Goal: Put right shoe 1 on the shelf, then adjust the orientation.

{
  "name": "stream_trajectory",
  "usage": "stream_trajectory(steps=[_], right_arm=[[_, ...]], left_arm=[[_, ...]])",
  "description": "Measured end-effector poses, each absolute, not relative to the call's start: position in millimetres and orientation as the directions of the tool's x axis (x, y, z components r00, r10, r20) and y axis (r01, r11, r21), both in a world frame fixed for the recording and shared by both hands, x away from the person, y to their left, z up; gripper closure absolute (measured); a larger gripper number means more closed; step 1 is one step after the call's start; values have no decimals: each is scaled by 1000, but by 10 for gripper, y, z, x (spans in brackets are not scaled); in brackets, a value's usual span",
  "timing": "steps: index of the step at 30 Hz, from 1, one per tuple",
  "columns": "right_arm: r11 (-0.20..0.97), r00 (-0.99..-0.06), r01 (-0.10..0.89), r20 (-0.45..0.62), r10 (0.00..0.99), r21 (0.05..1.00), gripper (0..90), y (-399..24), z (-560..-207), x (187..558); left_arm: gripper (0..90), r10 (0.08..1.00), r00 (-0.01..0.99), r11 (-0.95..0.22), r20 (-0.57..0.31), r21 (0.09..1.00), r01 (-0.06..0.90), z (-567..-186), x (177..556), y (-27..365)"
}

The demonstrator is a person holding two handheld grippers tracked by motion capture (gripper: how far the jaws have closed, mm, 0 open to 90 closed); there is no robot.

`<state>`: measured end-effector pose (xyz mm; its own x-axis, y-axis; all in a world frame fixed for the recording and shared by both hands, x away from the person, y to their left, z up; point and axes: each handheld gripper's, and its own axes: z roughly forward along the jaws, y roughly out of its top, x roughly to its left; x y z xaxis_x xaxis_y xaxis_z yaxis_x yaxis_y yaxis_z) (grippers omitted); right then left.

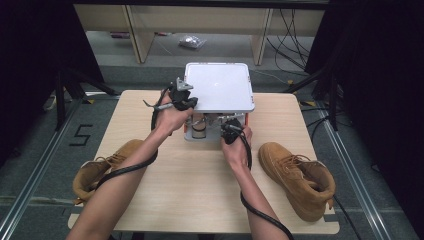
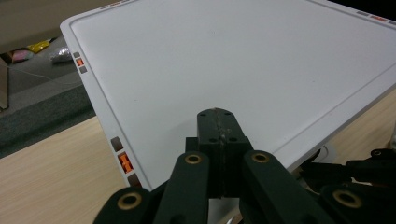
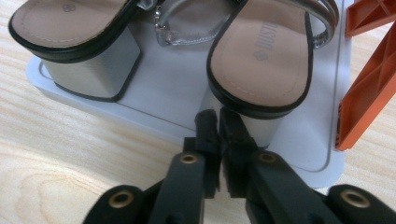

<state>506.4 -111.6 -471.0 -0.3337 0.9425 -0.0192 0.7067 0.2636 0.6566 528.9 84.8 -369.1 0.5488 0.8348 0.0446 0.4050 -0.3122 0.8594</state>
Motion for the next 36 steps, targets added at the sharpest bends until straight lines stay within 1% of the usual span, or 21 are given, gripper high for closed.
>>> stream_trajectory(steps=[1,2,6,9,11,15,16,18,19,21,22,23,24,26,27,28,31,33,34,36], right_arm=[[270,-330,707,-33,943,654,826,-1117,-4696,5045],[264,-329,712,-23,944,651,807,-1118,-4687,5024],[264,-335,716,-14,942,646,721,-1189,-4616,4923],[267,-339,714,-14,941,647,678,-1245,-4544,4831],[256,-345,717,10,939,648,656,-1288,-4502,4768],[250,-352,727,34,935,639,615,-1347,-4434,4650],[226,-348,736,71,935,638,606,-1347,-4425,4624],[231,-357,733,72,931,640,591,-1372,-4392,4575],[225,-350,737,75,934,637,586,-1369,-4375,4545],[242,-375,725,75,924,645,578,-1394,-4364,4516],[241,-374,725,75,925,645,574,-1396,-4363,4500],[231,-360,732,76,930,641,570,-1390,-4358,4477],[234,-372,730,87,924,642,565,-1402,-4372,4478],[235,-368,734,82,926,637,558,-1406,-4385,4459],[223,-365,740,100,926,634,556,-1399,-4397,4450],[233,-368,736,87,926,636,554,-1401,-4397,4439],[242,-377,733,84,922,636,547,-1400,-4396,4422],[241,-381,736,93,920,632,544,-1401,-4397,4411],[242,-382,740,97,919,628,540,-1403,-4400,4407],[241,-381,741,98,919,627,538,-1408,-4403,4393]], left_arm=[[896,835,549,-310,42,860,406,-3691,5290,850],[896,828,558,-329,53,851,408,-3683,5291,867],[896,830,556,-326,52,853,407,-3685,5291,863],[896,834,549,-316,48,858,405,-3690,5294,850],[896,837,546,-305,43,865,399,-3699,5304,838],[896,833,551,-318,52,860,399,-3693,5306,846],[895,833,551,-320,50,856,407,-3688,5305,851],[891,838,545,-301,34,862,408,-3692,5308,847],[882,842,539,-294,32,864,408,-3692,5310,844],[819,840,541,-295,25,859,419,-3677,5308,858],[800,845,534,-285,19,862,420,-3668,5299,855],[782,850,527,-271,14,869,414,-3655,5285,851],[769,847,531,-273,16,871,409,-3632,5271,859],[740,846,532,-260,6,877,405,-3579,5236,872],[730,842,539,-278,20,872,403,-3549,5217,893],[715,844,536,-273,18,874,401,-3529,5202,902],[692,836,547,-309,43,861,405,-3469,5144,978],[677,831,554,-332,55,848,413,-3449,5102,1036],[667,835,548,-326,49,847,420,-3449,5074,1056],[652,826,559,-358,68,830,428,-3442,5012,1145]])
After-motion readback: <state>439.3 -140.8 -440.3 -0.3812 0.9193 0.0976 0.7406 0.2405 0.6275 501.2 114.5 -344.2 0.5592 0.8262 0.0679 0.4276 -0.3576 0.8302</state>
